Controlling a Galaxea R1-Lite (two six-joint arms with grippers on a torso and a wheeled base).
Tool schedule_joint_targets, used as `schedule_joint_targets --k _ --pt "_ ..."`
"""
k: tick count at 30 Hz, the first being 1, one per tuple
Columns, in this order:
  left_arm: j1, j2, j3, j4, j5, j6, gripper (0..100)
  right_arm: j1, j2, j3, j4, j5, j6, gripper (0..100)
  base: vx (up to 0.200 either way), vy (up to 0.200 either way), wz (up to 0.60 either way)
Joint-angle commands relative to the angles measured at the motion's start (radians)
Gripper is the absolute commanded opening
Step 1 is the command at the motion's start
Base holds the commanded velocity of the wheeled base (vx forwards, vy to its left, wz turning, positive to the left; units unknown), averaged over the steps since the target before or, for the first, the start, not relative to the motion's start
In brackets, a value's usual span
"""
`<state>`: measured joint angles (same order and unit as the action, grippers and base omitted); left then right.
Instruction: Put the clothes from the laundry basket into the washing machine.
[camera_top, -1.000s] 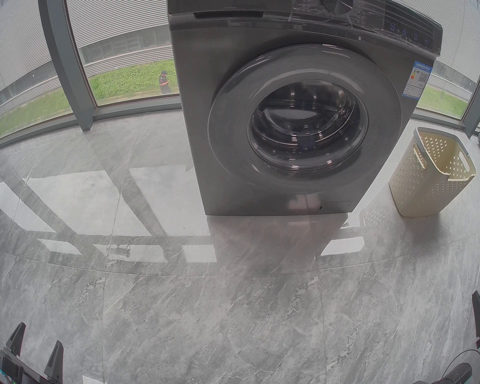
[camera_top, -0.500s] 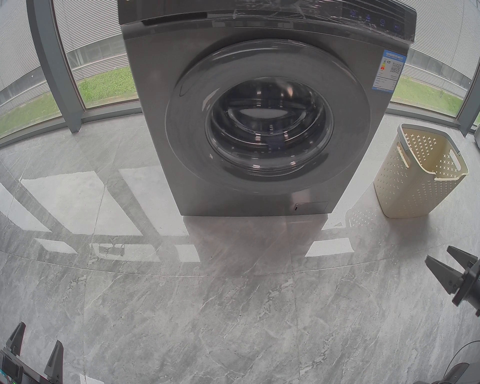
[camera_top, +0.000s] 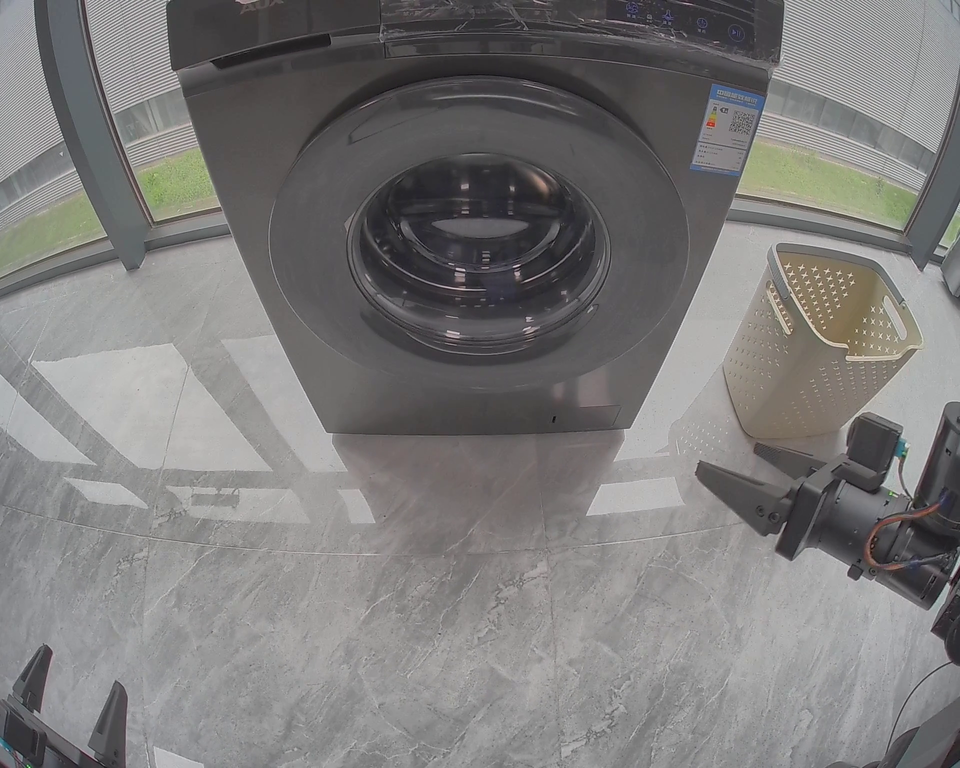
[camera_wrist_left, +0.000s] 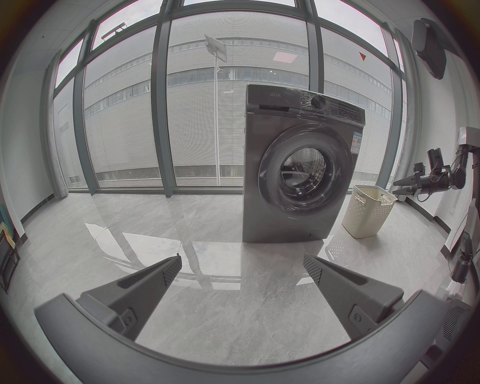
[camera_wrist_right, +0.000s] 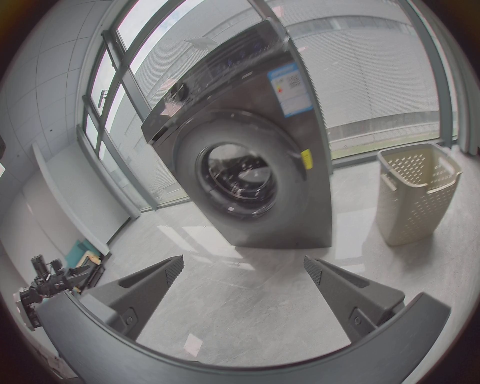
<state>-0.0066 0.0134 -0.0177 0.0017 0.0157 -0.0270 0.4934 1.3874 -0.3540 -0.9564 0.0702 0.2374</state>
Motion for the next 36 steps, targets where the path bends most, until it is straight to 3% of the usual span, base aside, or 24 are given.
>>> schedule_joint_targets --k 1,36 --pt "-0.001 -0.013 0.018 0.0 -0.002 -0.004 100 0.027 0.084 -0.014 -0.022 -0.003 0.006 100 0.2 0.0 0.0" --pt "-0.001 -0.013 0.018 -0.002 0.001 -0.017 100 0.033 0.117 -0.036 -0.082 -0.006 0.023 100 0.189 0.0 0.0"
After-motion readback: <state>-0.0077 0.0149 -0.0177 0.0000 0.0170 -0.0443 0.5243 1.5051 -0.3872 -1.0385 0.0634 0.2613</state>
